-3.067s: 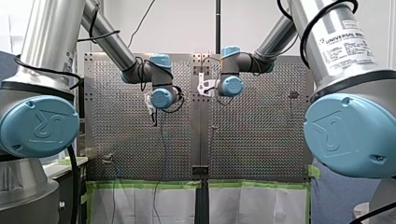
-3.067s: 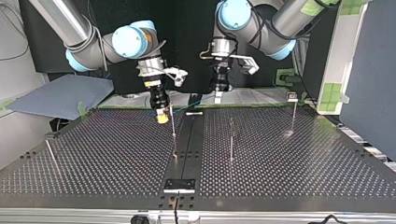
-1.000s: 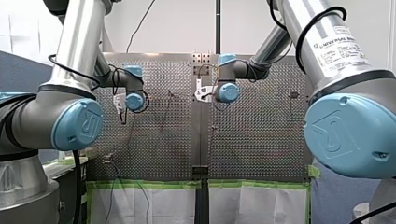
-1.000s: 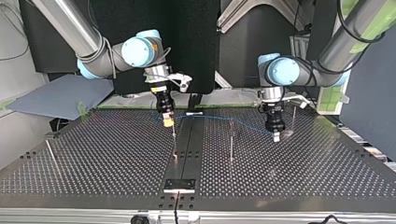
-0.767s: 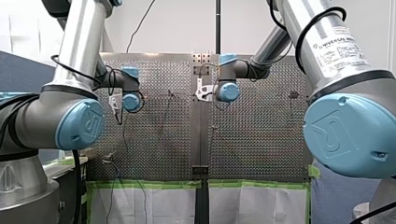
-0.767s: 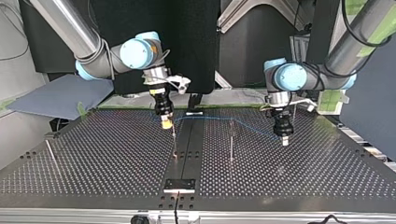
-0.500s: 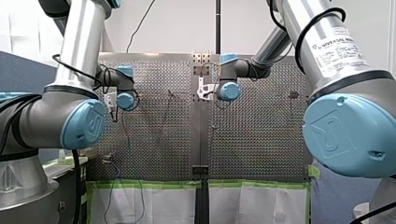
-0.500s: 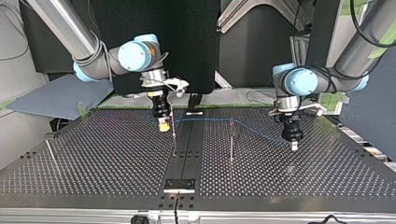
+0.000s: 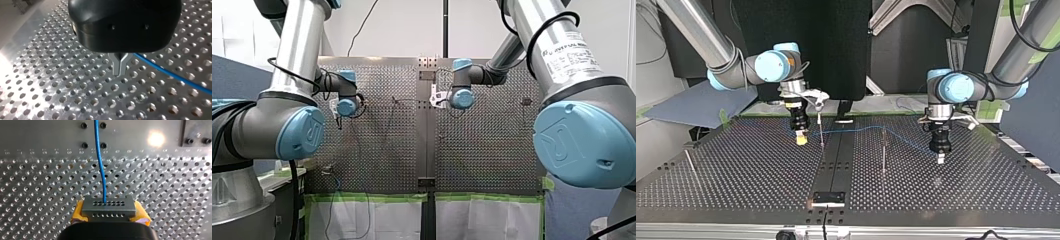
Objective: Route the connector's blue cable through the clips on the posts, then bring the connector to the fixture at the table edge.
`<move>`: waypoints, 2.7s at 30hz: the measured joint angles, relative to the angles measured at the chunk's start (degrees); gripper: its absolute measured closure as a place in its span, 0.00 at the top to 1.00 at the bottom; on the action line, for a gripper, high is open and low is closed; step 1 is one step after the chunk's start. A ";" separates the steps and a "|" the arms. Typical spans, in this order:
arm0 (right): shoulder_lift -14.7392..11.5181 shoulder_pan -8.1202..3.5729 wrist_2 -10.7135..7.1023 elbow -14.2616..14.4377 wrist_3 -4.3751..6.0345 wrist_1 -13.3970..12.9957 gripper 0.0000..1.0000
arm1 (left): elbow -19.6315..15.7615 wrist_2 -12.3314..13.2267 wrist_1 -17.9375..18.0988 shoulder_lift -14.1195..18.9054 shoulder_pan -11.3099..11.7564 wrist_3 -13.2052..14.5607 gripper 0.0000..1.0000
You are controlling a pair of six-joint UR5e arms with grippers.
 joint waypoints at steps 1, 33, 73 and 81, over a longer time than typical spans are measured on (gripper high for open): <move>0.23 -0.13 -0.02 -0.22 0.00 0.06 0.00 | 0.14 0.09 0.02 -0.01 -0.05 -0.15 0.00; 1.89 -4.34 -0.78 -4.37 -0.01 2.25 0.00 | 3.06 -0.78 -4.29 -2.81 -1.46 1.60 0.00; 1.92 -3.99 -1.41 -4.37 0.05 3.62 0.00 | -2.41 11.43 -10.24 2.92 -4.29 2.74 0.99; 1.92 -3.84 -1.42 -4.37 0.07 3.67 0.00 | -5.59 11.93 -7.41 6.23 -5.22 -0.69 0.99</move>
